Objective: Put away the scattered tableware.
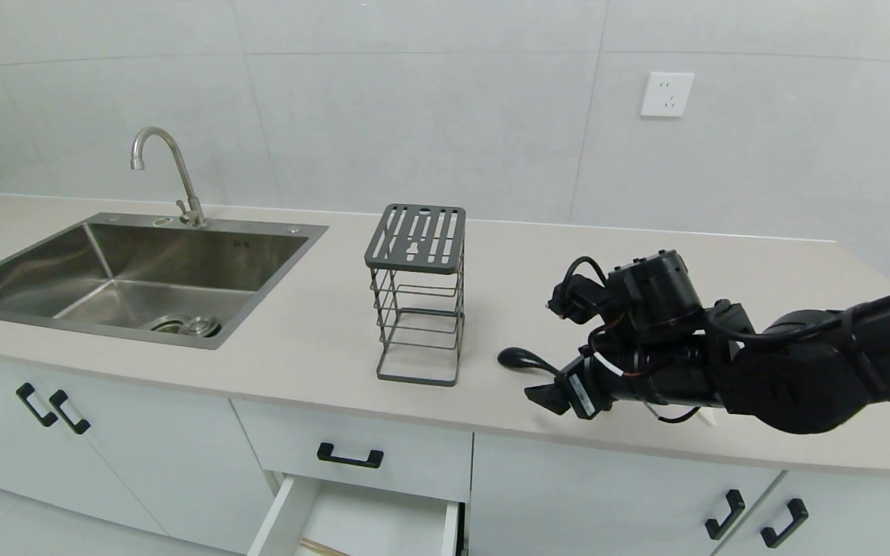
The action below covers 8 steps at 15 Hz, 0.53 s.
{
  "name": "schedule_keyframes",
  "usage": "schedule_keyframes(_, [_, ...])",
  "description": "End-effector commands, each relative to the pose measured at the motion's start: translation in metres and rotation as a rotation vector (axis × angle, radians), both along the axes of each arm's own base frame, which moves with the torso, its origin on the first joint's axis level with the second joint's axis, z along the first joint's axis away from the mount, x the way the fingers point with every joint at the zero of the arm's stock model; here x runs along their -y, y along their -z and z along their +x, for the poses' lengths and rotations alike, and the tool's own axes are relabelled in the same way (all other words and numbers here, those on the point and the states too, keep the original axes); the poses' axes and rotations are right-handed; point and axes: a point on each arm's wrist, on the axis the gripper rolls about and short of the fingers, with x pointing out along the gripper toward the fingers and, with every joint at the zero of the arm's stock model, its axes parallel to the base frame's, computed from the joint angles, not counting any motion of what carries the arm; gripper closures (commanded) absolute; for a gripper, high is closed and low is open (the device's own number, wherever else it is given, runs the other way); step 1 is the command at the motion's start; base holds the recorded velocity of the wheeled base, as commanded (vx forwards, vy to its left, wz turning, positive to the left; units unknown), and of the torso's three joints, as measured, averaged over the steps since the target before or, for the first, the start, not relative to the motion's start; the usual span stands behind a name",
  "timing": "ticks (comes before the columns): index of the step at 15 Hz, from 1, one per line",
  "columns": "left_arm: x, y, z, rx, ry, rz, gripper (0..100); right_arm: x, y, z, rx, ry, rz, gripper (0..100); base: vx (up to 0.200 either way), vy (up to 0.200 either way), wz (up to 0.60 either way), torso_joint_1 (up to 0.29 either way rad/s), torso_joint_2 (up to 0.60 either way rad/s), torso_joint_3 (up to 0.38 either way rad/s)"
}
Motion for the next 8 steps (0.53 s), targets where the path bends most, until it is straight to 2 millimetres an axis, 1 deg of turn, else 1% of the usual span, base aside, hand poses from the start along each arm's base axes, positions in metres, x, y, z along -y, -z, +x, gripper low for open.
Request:
schedule_keyframes(1, [0.0,0.0,0.0,-0.001,-0.001,0.0,0,0.006,0.012,0.009,-0.028,0.026,-0.014,0,0.0,0.0,0.0,0.0,0.0,0.0])
schedule_keyframes(2, [0.0,0.0,0.0,-0.001,0.001,0.0,0,0.007,0.014,0.012,-0.03,0.028,-0.008,0,0.0,0.0,0.0,0.0,0.0,0.0])
schedule_keyframes(3, [0.0,0.0,0.0,-0.001,0.001,0.0,0,0.006,0.024,0.017,-0.043,0.007,0.012,0,0.0,0.0,0.0,0.0,0.0,0.0])
schedule_keyframes(5, [0.0,0.0,0.0,-0.001,0.001,0.0,0,0.005,0.036,0.023,-0.056,0.005,0.011,0,0.0,0.0,0.0,0.0,0.0,0.0])
schedule_keyframes(8, [0.0,0.0,0.0,-0.001,0.001,0.0,0,0.002,0.042,0.029,-0.061,0.007,0.008,0,0.0,0.0,0.0,0.0,0.0,0.0])
